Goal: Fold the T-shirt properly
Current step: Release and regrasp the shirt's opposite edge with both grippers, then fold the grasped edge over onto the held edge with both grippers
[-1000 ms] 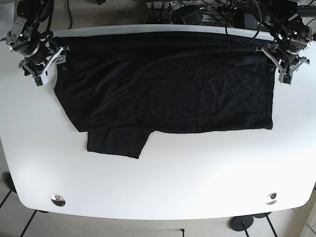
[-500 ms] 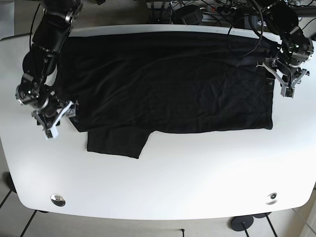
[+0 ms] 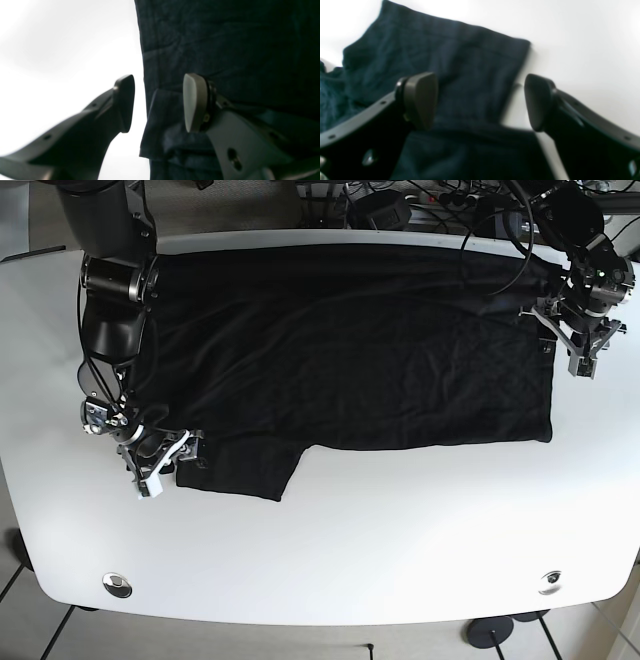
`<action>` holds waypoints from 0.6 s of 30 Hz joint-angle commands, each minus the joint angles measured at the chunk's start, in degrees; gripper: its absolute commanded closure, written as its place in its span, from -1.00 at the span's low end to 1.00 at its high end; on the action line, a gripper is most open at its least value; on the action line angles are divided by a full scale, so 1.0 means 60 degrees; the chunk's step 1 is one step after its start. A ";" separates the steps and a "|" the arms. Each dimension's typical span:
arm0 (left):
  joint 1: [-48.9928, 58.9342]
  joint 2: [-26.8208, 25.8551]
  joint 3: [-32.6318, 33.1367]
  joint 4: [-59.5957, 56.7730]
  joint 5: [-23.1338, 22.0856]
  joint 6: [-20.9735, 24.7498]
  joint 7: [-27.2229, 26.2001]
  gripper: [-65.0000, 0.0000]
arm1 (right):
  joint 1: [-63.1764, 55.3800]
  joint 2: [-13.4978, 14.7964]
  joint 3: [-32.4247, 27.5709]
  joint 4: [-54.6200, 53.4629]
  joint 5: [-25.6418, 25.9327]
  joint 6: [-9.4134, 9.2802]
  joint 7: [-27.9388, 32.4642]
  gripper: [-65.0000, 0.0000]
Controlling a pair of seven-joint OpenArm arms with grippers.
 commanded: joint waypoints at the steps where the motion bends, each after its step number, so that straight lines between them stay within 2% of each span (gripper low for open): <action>1: -0.0437 -0.0178 -0.0056 0.0107 -0.0050 0.0056 -0.0176 0.10 | 0.0055 -0.0085 -0.0011 0.0089 0.0083 0.0093 -0.0010 -0.59; 3: -0.0700 -0.0163 -0.0041 0.0107 0.0375 0.0078 -0.0176 0.08 | -0.0121 -0.0144 -0.0055 0.0133 0.0083 0.0093 0.0033 -0.49; 4: -0.0935 -0.0149 -0.0012 0.0107 0.0551 0.0488 -0.0176 0.08 | -0.0136 -0.0261 -0.0055 0.0118 0.0083 0.0093 0.0063 -0.36; 5: -0.1228 -0.0149 0.0003 -0.0010 0.0624 0.0884 -0.0176 0.07 | -0.0136 -0.0305 -0.0055 0.0104 0.0083 0.0093 0.0077 -0.18; 6: -0.1667 -0.0149 0.0032 -0.0537 0.0683 0.1353 -0.0176 -0.02 | -0.0136 -0.0378 -0.0055 0.0104 0.0083 0.0093 0.0165 0.13; 7: -0.1975 -0.0192 0.0032 -0.1006 0.0683 0.1661 -0.0176 -0.15 | -0.0136 -0.0378 -0.0055 0.0104 0.0083 0.0093 0.0209 0.34; 8: -0.2444 -0.0236 0.0003 -0.1724 0.0683 0.2115 -0.0176 -0.34 | -0.0136 -0.0378 -0.0055 0.0104 0.0083 0.0093 0.0224 0.65; 10: -0.3074 -0.0573 0.0032 -0.2676 0.0653 0.2701 -0.0191 -0.53 | -0.0106 -0.0378 -0.0055 0.0104 0.0025 0.0093 0.0209 0.94; 13: -0.4100 -0.0969 0.0047 -0.4420 0.0609 0.2921 -0.0205 -0.60 | -0.0092 -0.0378 -0.0055 0.0133 0.0068 0.0093 0.0195 0.93; 16: -0.4759 -0.1277 0.0076 -0.6237 0.0668 0.2921 -0.1114 -0.60 | -0.0092 -0.0378 -0.0055 0.0133 0.0083 0.0093 0.0195 0.93; 18: -0.4847 -0.1555 0.0662 -0.7057 0.0595 0.2906 -0.1524 -0.60 | -0.0092 -0.0378 -0.0055 0.0133 0.0083 0.0093 0.0195 0.93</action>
